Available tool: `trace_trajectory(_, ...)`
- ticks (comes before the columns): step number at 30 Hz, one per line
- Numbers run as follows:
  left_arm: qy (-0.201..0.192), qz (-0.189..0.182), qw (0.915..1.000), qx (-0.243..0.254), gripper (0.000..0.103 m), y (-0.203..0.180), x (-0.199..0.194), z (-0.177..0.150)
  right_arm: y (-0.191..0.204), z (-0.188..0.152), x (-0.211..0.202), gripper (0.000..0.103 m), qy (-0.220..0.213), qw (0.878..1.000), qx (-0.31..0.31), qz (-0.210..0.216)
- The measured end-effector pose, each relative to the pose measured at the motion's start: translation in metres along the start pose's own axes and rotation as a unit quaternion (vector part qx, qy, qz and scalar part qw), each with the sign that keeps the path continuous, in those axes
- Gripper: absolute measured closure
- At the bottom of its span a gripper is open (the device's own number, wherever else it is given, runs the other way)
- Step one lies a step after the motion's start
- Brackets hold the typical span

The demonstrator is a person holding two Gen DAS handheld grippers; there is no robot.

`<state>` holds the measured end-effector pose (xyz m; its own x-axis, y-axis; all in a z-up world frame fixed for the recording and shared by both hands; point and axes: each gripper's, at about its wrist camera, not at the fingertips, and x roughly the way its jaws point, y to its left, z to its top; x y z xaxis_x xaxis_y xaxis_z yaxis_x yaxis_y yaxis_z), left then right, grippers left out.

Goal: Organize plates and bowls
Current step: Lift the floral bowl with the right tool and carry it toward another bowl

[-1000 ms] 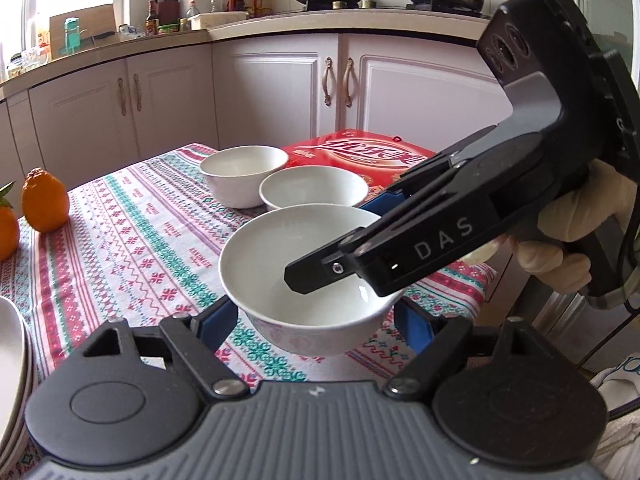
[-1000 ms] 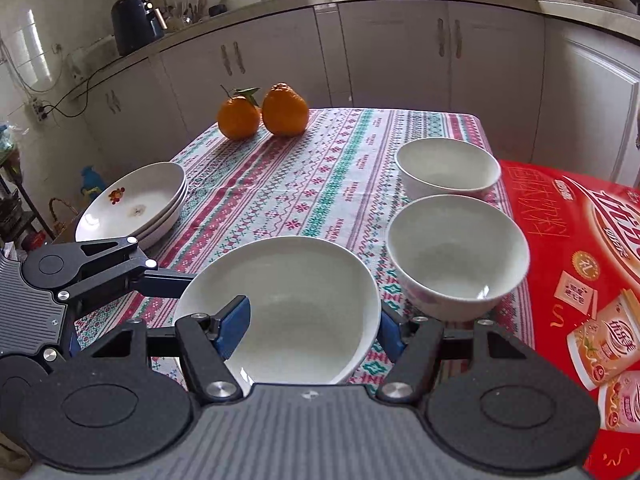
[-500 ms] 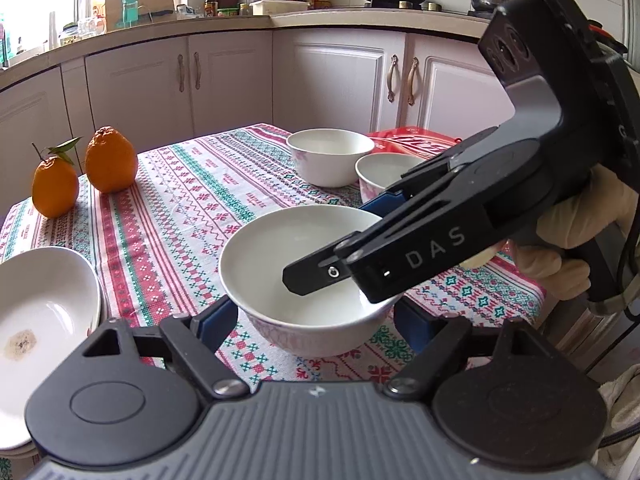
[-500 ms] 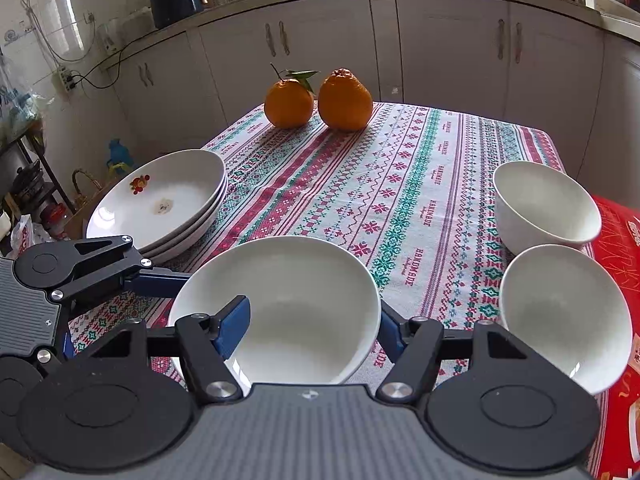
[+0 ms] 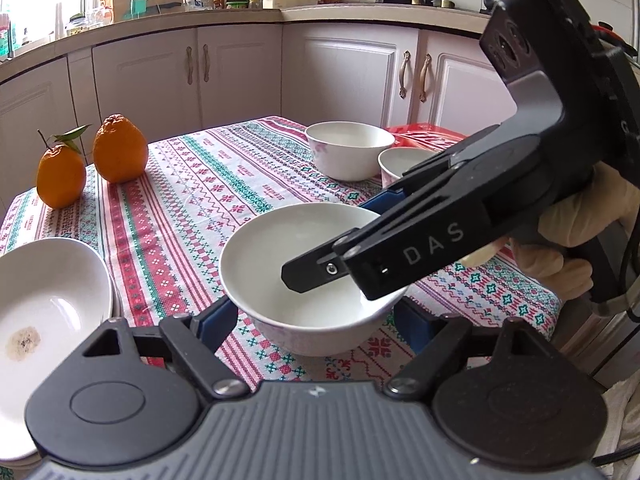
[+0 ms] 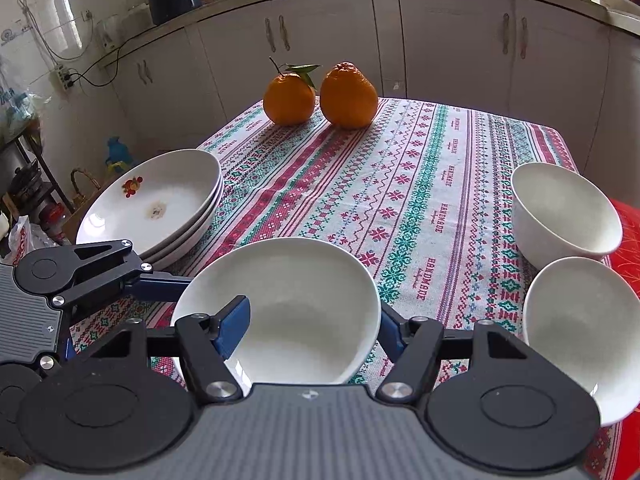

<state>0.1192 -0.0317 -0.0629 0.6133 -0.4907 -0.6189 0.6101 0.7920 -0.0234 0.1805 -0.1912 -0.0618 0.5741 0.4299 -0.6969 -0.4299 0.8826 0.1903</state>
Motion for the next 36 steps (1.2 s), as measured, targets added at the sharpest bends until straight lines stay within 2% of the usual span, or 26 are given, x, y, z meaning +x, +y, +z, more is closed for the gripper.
trace_trajectory(5, -0.005, 0.0, 1.0, -0.007, 0.018, 0.002, 0.0, 0.0, 0.0, 0.0, 0.003, 0.029, -0.004, 1.0, -0.001, 0.001)
trace_trajectory(7, -0.004, 0.003, 1.0, -0.004, 0.014, 0.001, 0.0, -0.001, 0.002, 0.0, 0.001, 0.022, -0.007, 1.0, -0.004, 0.006)
trace_trajectory(9, 0.0, 0.003, 1.0, 0.0, 0.01, 0.0, 0.0, -0.003, 0.005, 0.0, -0.003, 0.004, -0.016, 1.0, -0.01, 0.006)
trace_trajectory(11, -0.004, 0.001, 1.0, -0.003, 0.009, -0.001, -0.003, -0.004, 0.007, -0.001, -0.009, 0.0, -0.028, 0.999, -0.016, 0.002)
trace_trajectory(21, -0.027, 0.008, 0.9996, -0.008, 0.005, -0.01, -0.032, 0.0, 0.003, -0.016, -0.043, 0.0, -0.046, 0.998, -0.007, -0.034)
trace_trajectory(29, -0.037, -0.004, 0.999, 0.024, 0.005, -0.036, -0.035, 0.013, -0.013, -0.034, -0.081, 0.0, -0.068, 0.994, 0.001, -0.081)
trace_trajectory(36, -0.043, -0.029, 0.997, 0.057, 0.005, -0.06, -0.024, 0.026, -0.034, -0.044, -0.108, 0.0, -0.088, 0.99, 0.014, -0.107)
